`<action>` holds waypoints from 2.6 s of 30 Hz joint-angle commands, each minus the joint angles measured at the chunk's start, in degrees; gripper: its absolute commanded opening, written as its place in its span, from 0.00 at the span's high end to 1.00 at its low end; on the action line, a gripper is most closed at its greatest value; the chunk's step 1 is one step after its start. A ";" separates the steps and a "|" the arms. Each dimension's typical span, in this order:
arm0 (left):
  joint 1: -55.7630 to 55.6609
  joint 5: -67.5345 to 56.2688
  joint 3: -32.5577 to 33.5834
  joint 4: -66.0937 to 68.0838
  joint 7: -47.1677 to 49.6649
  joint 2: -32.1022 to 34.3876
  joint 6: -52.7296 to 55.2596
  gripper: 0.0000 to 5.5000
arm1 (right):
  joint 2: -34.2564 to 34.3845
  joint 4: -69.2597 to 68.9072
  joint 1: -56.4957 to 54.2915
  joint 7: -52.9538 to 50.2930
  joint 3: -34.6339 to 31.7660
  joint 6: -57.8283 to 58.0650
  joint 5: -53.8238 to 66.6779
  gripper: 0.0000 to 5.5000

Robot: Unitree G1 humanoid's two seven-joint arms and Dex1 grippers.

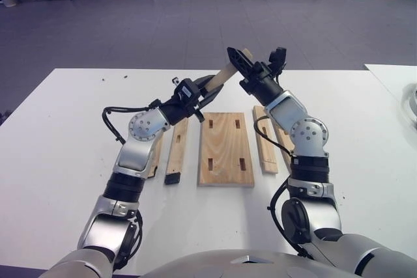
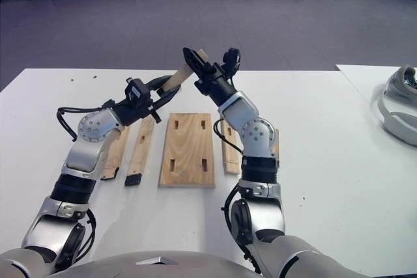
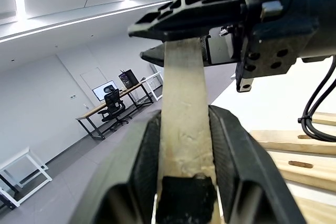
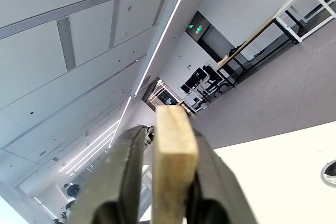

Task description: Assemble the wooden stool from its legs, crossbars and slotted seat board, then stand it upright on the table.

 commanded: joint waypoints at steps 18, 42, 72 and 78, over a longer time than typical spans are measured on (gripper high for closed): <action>10.31 -6.37 14.21 -2.58 15.31 -3.73 8.29 0.34 | -5.80 -1.75 22.46 -6.95 -4.42 -18.63 -22.14 0.93; 11.27 -5.60 13.49 -2.02 16.14 -3.34 8.44 0.34 | -8.70 1.20 26.94 -4.88 3.90 -23.90 -34.94 0.93; 12.16 -3.37 13.20 -2.93 17.47 -3.35 6.47 0.34 | -15.39 -7.78 29.77 -2.26 16.91 -7.23 -48.19 0.40; 12.87 -2.90 12.77 -3.35 17.91 -3.80 6.45 0.34 | -17.95 -11.28 28.47 -0.55 18.13 3.12 -48.54 0.36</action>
